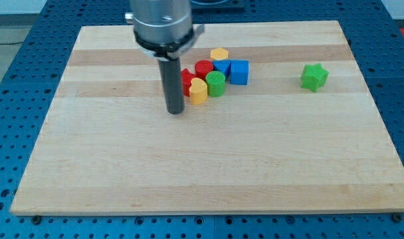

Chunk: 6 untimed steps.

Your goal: Move the yellow heart to the bottom of the green circle

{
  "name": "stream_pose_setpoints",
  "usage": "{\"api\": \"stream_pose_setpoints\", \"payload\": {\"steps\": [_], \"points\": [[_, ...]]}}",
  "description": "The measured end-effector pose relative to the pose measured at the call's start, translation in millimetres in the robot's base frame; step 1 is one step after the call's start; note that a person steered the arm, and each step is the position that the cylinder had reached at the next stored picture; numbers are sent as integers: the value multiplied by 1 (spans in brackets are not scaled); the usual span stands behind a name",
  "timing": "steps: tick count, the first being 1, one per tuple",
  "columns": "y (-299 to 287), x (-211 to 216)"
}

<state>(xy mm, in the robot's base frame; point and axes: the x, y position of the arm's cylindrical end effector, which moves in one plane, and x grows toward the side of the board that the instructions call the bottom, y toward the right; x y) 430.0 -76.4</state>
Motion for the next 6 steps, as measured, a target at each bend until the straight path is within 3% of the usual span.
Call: {"api": "stream_pose_setpoints", "payload": {"steps": [4,6], "points": [[89,-40],[101,4]]}}
